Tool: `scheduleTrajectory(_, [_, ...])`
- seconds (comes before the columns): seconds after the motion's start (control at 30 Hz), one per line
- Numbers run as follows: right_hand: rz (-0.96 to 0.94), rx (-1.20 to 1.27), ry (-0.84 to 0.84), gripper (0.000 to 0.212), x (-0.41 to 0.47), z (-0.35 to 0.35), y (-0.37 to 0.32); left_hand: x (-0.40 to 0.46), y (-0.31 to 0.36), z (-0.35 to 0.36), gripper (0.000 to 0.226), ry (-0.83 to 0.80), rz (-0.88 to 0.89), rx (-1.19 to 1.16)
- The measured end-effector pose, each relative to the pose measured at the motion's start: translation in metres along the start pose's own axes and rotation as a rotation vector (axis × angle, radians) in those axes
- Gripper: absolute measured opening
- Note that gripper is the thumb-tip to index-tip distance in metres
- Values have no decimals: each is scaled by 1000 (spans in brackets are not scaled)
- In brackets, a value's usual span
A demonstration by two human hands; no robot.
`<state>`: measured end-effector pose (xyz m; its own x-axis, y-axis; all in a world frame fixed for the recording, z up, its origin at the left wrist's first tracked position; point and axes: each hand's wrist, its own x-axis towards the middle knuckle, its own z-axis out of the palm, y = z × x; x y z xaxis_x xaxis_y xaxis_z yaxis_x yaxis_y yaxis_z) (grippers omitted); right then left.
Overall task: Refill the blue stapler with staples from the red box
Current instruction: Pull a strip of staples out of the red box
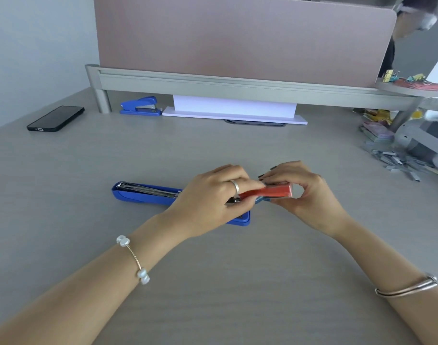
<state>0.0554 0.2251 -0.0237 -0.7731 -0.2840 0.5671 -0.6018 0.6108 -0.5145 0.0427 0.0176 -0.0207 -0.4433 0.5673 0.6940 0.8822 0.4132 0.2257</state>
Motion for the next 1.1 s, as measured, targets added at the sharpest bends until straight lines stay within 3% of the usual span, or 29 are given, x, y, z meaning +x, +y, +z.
scheduleTrajectory(0.13, [-22, 26, 8, 26, 0, -2, 1, 1, 1, -3, 27, -32, -45, -74])
scheduleTrajectory(0.3, [92, 61, -21, 27, -2, 1, 1, 4, 4, -15, 28, -11, 30, 12])
scheduleTrajectory(0.47, [86, 80, -71, 23, -4, 4, -4, 5, 4, -14, 55, -34, 72, 153])
scheduleTrajectory(0.63, [107, 55, -50, 21, -4, 2, -4, 3, 4, -11, 19, -69, 82, 138])
scheduleTrajectory(0.9, [131, 21, 6, 25, -2, 0, -6, -2, 0, -3, 34, -111, -33, 103])
scheduleTrajectory(1.1, [133, 19, 12, 21, -1, 0, -10, 1, 11, -3, 38, -171, -8, 194])
